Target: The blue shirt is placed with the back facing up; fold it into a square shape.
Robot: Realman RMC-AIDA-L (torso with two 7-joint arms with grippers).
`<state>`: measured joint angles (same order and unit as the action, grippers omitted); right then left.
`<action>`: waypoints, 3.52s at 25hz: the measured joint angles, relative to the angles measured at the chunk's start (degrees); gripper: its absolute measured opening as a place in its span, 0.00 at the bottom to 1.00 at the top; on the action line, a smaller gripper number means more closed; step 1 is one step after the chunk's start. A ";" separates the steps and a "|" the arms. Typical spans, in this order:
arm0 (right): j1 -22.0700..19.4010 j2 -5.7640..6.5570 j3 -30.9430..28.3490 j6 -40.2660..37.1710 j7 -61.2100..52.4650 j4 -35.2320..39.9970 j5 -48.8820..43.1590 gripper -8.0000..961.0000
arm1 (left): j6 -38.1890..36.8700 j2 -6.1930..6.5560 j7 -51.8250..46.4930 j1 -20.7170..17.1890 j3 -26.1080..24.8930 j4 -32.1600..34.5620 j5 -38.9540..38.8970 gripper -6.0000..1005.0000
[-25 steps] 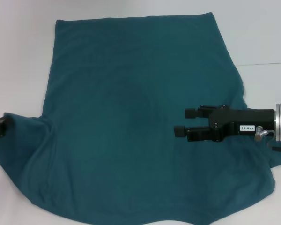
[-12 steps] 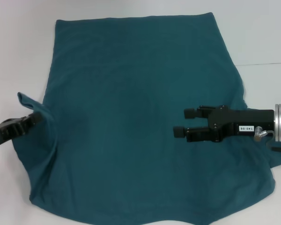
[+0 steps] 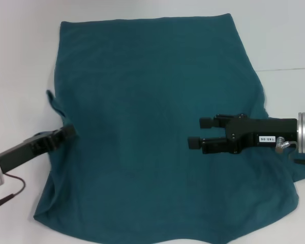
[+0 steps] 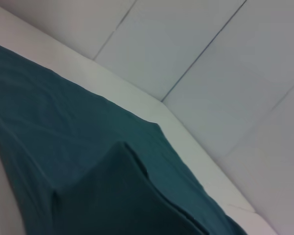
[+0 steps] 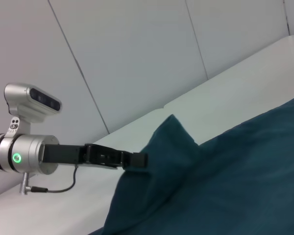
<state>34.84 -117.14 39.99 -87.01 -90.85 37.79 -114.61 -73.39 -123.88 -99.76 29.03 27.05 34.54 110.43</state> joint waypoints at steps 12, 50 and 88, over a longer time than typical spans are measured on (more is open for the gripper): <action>-0.11 0.16 0.00 -0.32 0.05 0.11 0.21 0.96 | -3.08 -0.08 6.69 2.23 0.03 -7.81 -2.42 0.24; -1.80 1.81 -4.61 2.22 -6.52 0.60 0.44 0.96 | -8.22 -0.36 20.15 0.84 0.01 -8.12 -5.40 0.95; -11.65 3.02 -15.30 17.62 -26.26 0.97 0.26 0.96 | -7.92 -0.19 32.78 1.06 17.81 -4.62 -4.13 0.94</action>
<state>23.19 -114.13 24.69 -69.39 -117.11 38.76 -114.35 -81.32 -124.07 -66.97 30.09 44.86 29.92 106.30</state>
